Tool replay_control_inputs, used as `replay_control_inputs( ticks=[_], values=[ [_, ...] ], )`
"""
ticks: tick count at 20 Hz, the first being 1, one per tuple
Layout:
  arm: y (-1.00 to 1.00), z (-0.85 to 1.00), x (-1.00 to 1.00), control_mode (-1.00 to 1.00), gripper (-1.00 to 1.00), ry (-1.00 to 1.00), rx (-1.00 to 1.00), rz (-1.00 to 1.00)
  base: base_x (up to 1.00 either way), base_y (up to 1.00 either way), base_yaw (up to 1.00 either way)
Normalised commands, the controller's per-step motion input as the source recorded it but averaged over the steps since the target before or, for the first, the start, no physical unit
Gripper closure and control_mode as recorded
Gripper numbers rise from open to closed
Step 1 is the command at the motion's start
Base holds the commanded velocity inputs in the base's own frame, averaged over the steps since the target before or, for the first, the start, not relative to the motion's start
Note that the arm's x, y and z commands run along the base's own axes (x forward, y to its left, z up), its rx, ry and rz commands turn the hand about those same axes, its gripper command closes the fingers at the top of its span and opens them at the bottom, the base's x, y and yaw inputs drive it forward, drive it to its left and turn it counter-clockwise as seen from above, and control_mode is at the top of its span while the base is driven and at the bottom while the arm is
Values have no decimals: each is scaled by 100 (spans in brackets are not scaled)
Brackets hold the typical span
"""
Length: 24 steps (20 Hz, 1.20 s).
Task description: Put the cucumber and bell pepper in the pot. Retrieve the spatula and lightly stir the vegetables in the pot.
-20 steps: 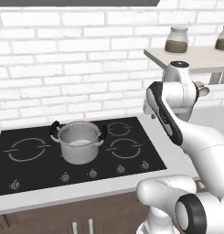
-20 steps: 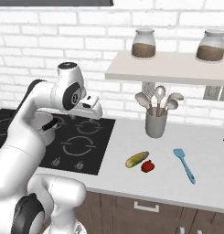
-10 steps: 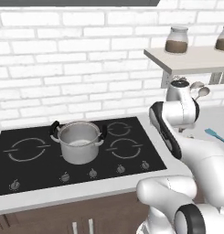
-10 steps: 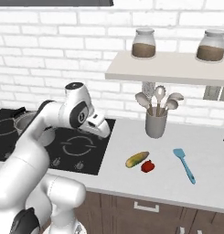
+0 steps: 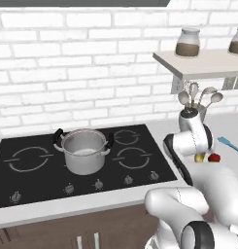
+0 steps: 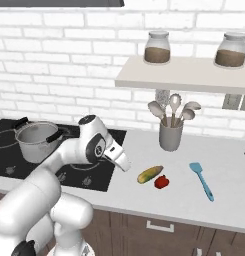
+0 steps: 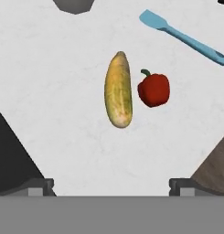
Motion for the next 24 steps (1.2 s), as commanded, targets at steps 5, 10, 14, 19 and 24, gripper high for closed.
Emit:
replay_control_inputs(
  ticks=[5,10,14,19,24],
  values=[
    [-53,-4,12,-100,-100,1,1,-4,0,0,0],
    [-21,-4,18,-100,-100,3,2,0,0,0,0],
    [-12,-19,21,-100,-100,0,0,-1,0,0,0],
    [-24,-18,23,-100,-100,3,2,-3,0,0,0],
    [-39,-20,18,-100,-100,9,7,-3,0,0,0]
  ],
)
